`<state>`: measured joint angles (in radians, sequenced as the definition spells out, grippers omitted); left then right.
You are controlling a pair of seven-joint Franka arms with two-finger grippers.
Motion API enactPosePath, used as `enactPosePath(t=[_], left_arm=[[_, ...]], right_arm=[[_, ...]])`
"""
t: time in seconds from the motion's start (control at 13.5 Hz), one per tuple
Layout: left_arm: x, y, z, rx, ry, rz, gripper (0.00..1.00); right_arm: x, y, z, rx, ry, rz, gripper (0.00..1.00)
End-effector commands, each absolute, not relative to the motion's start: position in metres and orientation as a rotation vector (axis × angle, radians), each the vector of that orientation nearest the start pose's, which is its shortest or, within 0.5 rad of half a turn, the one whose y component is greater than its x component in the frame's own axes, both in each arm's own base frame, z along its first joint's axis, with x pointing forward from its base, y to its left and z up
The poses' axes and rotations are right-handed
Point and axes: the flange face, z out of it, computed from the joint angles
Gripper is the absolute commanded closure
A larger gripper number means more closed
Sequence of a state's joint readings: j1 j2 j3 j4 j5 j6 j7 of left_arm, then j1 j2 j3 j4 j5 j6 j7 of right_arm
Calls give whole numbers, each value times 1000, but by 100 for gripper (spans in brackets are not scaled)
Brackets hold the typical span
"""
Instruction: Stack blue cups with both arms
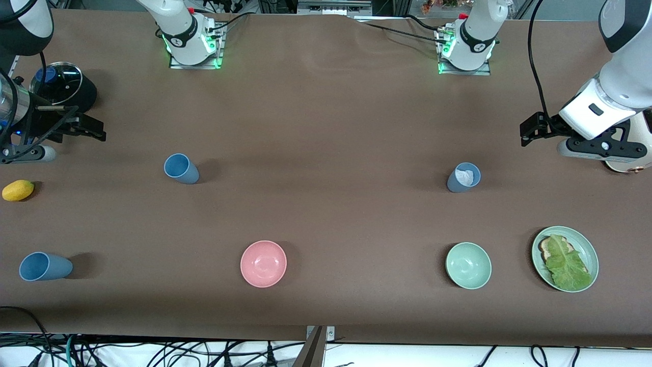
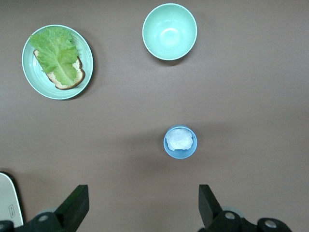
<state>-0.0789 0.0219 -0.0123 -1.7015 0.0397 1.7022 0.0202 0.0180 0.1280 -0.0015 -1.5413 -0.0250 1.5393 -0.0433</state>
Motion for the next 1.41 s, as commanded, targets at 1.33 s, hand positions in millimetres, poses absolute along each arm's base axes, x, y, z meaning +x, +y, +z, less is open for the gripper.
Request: enactPosePath(t=[1.33], left_arm=[[561, -45, 571, -3100, 188, 25, 0]], right_arm=[[585, 4, 565, -3149, -90, 216, 0]])
